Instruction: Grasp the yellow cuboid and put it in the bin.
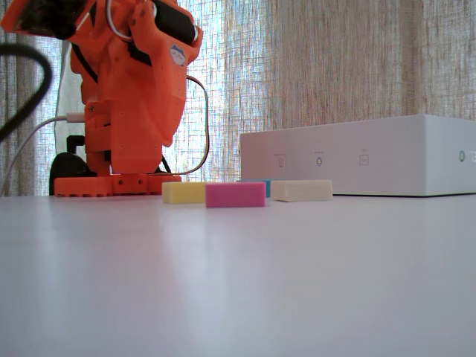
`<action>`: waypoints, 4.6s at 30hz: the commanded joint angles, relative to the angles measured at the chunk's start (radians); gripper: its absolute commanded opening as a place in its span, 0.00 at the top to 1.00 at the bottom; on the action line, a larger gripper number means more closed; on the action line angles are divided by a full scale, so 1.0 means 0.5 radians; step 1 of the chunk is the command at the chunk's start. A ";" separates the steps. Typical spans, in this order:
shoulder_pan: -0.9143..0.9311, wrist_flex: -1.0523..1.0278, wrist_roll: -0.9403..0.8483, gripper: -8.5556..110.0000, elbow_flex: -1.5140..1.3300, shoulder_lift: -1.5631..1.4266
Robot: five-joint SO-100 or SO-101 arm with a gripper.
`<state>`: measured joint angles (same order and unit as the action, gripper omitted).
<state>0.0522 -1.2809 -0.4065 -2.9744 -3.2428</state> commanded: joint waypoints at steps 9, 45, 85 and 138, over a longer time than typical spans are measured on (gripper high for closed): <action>-0.074 0.000 0.089 0.86 1.313 1.074; -0.190 -0.129 1.187 0.67 1.516 2.255; -0.052 0.653 0.801 0.76 1.040 2.623; -1.835 0.282 -0.037 0.93 1.546 1.896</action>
<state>-0.8652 -1.1443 -0.4142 -2.1844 -2.3132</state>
